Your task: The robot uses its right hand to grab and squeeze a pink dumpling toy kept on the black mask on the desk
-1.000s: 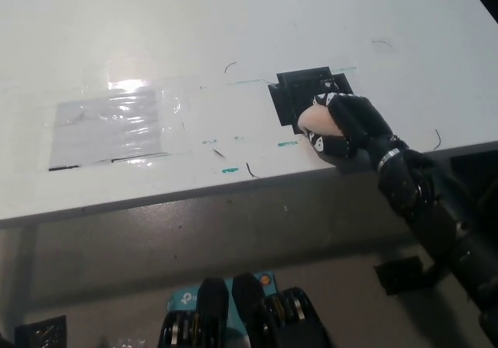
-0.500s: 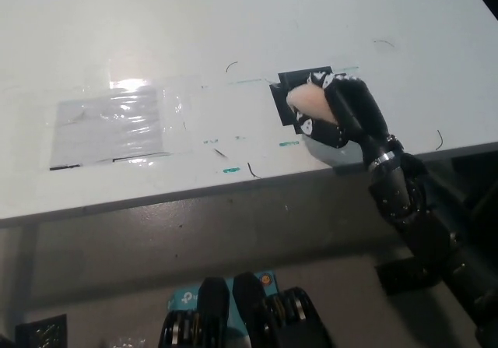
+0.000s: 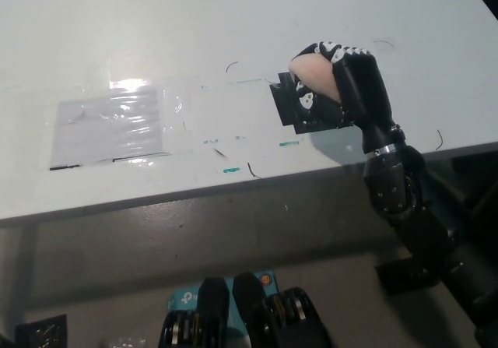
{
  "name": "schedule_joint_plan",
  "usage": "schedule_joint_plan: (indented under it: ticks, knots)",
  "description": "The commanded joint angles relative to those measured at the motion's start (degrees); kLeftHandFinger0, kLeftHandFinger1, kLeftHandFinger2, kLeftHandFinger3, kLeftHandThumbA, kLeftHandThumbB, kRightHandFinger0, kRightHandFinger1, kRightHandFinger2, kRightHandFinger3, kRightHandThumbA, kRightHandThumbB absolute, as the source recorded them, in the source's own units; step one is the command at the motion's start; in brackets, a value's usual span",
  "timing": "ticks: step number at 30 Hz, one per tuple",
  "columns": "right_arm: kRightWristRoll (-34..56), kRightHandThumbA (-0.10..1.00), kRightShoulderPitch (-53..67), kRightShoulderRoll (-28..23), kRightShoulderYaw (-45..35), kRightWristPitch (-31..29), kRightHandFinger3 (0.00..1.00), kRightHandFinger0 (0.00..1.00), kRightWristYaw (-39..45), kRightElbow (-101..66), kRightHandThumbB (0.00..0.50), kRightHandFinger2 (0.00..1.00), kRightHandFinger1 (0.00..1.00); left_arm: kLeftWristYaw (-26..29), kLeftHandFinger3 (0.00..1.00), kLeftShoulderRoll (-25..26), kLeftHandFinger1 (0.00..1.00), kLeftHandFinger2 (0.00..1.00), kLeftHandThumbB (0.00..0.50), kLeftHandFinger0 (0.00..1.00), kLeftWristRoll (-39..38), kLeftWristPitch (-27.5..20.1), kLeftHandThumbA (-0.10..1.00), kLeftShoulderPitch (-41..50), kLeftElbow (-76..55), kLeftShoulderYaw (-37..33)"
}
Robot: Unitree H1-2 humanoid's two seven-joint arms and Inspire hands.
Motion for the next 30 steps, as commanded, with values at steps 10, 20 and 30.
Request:
schedule_joint_plan:
  ticks: [10, 20, 30]
  knots:
    - [-1.53, -0.1, -2.07, 0.16, 1.93, -2.38, 0.23, 0.0, -9.69, 1.94, 0.219, 0.28, 0.0, -1.26, 0.21, 1.59, 0.03, 0.15, 0.5, 0.0, -0.72, -1.91, 0.99, -0.75, -0.24, 0.44]
    - [-1.63, -0.1, -3.03, -0.83, 3.05, -2.38, 0.26, 0.0, -5.06, 3.95, 0.214, 0.32, 0.0, -0.32, 0.21, 1.58, 0.03, 0.14, 0.5, 0.0, -0.34, -1.06, 0.99, -0.94, -0.69, 0.4]
    - [-6.42, -0.1, -7.18, -3.94, 11.58, -2.38, 0.69, 0.0, 5.89, 14.75, 0.01, 0.41, 0.12, 0.08, 0.22, 1.52, 0.01, 0.11, 0.5, 0.0, -0.31, -0.72, 0.97, -1.15, -0.82, 0.38]
